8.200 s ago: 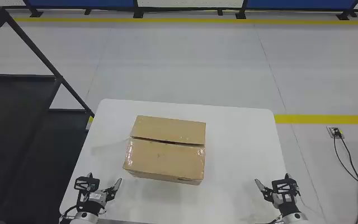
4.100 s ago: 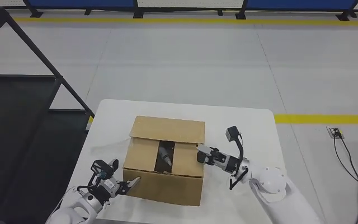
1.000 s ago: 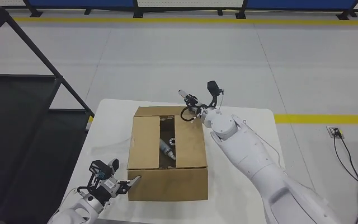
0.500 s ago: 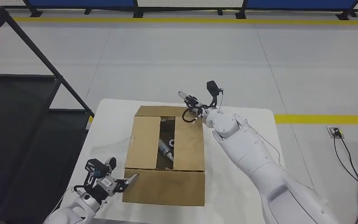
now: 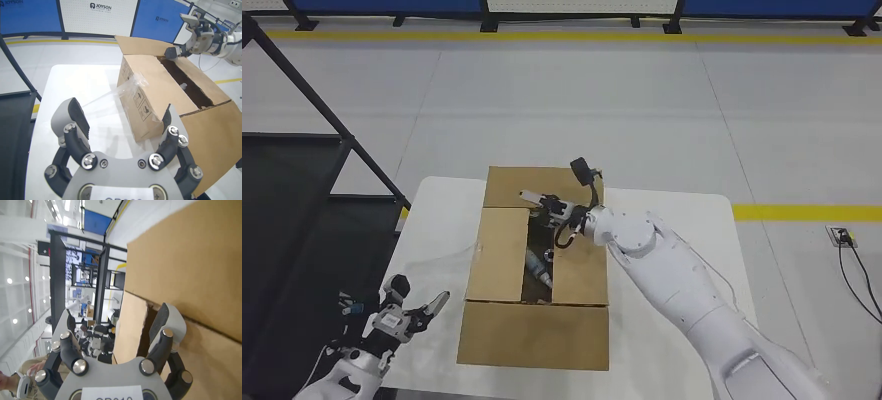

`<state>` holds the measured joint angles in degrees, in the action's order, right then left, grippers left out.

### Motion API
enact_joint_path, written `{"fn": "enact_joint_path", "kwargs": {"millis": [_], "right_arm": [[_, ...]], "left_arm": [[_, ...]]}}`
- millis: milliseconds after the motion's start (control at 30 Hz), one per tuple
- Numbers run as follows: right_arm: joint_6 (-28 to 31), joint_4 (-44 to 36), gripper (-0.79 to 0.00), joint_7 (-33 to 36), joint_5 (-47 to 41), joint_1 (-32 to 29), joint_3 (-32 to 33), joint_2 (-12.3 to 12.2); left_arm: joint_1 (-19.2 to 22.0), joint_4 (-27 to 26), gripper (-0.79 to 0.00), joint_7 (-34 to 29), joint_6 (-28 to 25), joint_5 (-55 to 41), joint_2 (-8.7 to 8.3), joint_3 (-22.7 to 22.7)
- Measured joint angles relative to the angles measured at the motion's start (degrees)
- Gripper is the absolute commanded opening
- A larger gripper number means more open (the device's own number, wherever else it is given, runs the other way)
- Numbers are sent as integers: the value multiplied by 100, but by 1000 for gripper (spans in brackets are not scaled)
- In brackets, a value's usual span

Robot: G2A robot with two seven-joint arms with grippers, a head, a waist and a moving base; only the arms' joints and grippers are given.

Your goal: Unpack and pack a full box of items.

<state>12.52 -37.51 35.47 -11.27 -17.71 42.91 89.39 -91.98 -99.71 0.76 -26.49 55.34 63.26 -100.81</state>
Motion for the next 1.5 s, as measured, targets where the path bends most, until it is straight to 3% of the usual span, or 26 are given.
{"fn": "enact_joint_path", "kwargs": {"millis": [300,900,1167,1333,1500], "right_arm": [[-447,-422,0,269,317,-298,9,-31],[-309,-112,0,1035,-1241,-102,259,373],[-164,-214,0,1181,-1573,-18,207,573],[-52,-101,0,1494,-1760,44,201,667],[22,95,0,1779,-1850,115,245,712]], "left_arm": [[-153,-95,0,103,16,84,16,69],[-174,-584,0,27,41,845,44,617],[77,-703,0,-104,1000,1369,119,1089],[269,-697,0,-180,1613,815,198,1272],[271,-681,0,-171,1687,49,229,1100]]}}
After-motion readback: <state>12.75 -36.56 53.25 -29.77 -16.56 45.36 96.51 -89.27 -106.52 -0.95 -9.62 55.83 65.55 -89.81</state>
